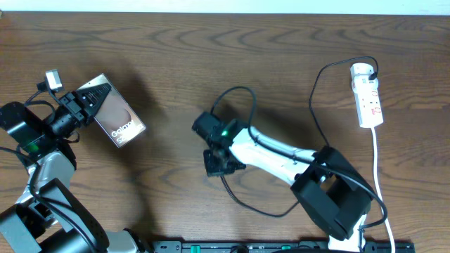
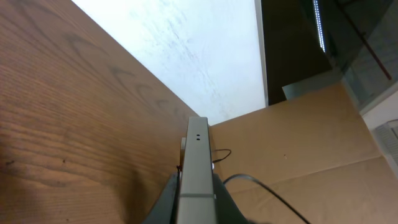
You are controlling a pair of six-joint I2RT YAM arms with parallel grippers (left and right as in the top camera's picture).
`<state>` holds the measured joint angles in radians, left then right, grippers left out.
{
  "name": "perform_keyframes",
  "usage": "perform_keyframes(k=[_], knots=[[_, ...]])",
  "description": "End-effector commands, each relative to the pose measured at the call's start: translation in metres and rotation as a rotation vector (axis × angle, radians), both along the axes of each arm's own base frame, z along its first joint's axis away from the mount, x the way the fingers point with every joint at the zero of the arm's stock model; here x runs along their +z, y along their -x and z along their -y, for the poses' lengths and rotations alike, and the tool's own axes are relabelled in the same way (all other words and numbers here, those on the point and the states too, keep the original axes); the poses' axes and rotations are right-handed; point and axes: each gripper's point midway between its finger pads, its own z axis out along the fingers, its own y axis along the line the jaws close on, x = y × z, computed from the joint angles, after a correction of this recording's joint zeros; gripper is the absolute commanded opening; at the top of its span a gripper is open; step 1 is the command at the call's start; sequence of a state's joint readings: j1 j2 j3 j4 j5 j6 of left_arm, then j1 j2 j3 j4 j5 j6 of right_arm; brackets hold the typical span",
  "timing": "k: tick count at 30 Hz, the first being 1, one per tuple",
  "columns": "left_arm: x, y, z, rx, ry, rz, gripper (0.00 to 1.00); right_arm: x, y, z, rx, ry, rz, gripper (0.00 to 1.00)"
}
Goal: Plug charger to phone and switch on socket
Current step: 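Lift the cable end with the right gripper toward the phone's bottom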
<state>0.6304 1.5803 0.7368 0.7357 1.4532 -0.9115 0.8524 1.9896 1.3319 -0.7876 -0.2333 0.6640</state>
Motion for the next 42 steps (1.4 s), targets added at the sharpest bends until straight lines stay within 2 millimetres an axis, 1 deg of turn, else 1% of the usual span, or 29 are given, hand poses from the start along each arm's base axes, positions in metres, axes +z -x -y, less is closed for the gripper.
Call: perform_keyframes(k=[1, 3, 4, 5, 6, 8, 10, 12, 16, 17, 20, 21, 23, 25, 29, 31, 32, 33, 34, 35, 36, 37, 39, 42], knots=[[0.006, 0.005, 0.002, -0.026, -0.021, 0.034, 0.07, 0.059, -0.001, -0.057, 0.372, -0.465, -0.031, 0.01], [0.007, 0.005, 0.002, -0.03, -0.02, 0.034, 0.07, 0.094, 0.008, -0.072, 0.553, -0.71, -0.026, 0.01], [0.007, 0.006, 0.003, -0.036, -0.019, 0.035, 0.07, 0.135, 0.017, -0.077, 0.714, -0.992, 0.001, 0.01], [0.007, 0.007, 0.004, -0.042, -0.018, 0.035, 0.07, 0.148, 0.018, -0.076, 0.752, -1.083, 0.017, 0.01], [0.007, 0.008, 0.005, -0.05, -0.017, 0.036, 0.07, 0.158, 0.017, -0.074, 0.776, -1.152, 0.038, 0.01], [0.007, 0.009, 0.006, -0.058, -0.016, 0.037, 0.07, 0.16, 0.012, -0.071, 0.777, -1.167, 0.056, 0.01], [0.007, 0.009, 0.006, -0.059, -0.015, 0.037, 0.07, 0.17, 0.016, -0.071, 0.821, -1.246, 0.079, 0.01], [0.008, 0.009, 0.007, -0.066, -0.002, 0.025, 0.07, 0.188, 0.022, -0.07, 0.877, -1.373, 0.114, 0.01], [0.008, 0.009, 0.007, -0.064, 0.036, -0.015, 0.07, 0.194, 0.016, -0.075, 0.861, -1.387, 0.108, 0.01], [0.007, 0.008, 0.006, -0.057, 0.045, -0.026, 0.07, 0.195, 0.011, -0.079, 0.841, -1.374, 0.098, 0.01], [0.007, 0.003, 0.012, -0.047, 0.058, -0.045, 0.07, 0.187, -0.006, -0.09, 0.724, -1.262, 0.06, 0.01], [0.008, 0.0, 0.017, -0.054, 0.049, -0.036, 0.07, 0.186, -0.014, -0.094, 0.654, -1.221, 0.033, 0.01], [0.013, -0.003, 0.024, -0.064, 0.04, -0.019, 0.07, 0.189, -0.018, -0.096, 0.596, -1.212, -0.009, 0.01], [0.022, -0.009, 0.032, -0.063, 0.031, 0.013, 0.07, 0.194, -0.021, -0.096, 0.553, -1.214, -0.054, 0.01], [0.047, -0.015, 0.042, -0.051, 0.018, 0.103, 0.07, 0.208, -0.015, -0.089, 0.617, -1.31, -0.091, 0.01], [0.051, -0.015, 0.041, -0.043, 0.021, 0.113, 0.07, 0.207, -0.015, -0.087, 0.636, -1.334, -0.092, 0.01], [0.051, -0.016, 0.041, -0.04, 0.023, 0.113, 0.07, 0.2, -0.018, -0.087, 0.634, -1.34, -0.105, 0.01], [0.051, -0.016, 0.041, -0.039, 0.022, 0.114, 0.06, 0.198, -0.018, -0.086, 0.638, -1.353, -0.118, 0.01], [0.051, -0.016, 0.04, -0.038, 0.022, 0.114, 0.07, 0.187, -0.02, -0.085, 0.635, -1.369, -0.155, 0.01], [0.051, -0.016, 0.039, -0.034, 0.022, 0.114, 0.07, 0.173, -0.023, -0.087, 0.611, -1.357, -0.185, 0.01], [0.051, -0.016, 0.038, -0.031, 0.022, 0.114, 0.07, 0.167, -0.024, -0.088, 0.603, -1.353, -0.195, 0.01], [0.051, -0.016, 0.035, -0.023, 0.022, 0.114, 0.07, 0.156, -0.024, -0.09, 0.595, -1.348, -0.211, 0.01], [0.051, -0.016, 0.033, -0.018, 0.021, 0.114, 0.07, 0.152, -0.024, -0.092, 0.62, -1.358, -0.187, 0.01], [0.051, -0.015, 0.033, -0.021, 0.021, 0.114, 0.07, 0.156, -0.024, -0.098, 0.682, -1.386, -0.123, 0.01]])
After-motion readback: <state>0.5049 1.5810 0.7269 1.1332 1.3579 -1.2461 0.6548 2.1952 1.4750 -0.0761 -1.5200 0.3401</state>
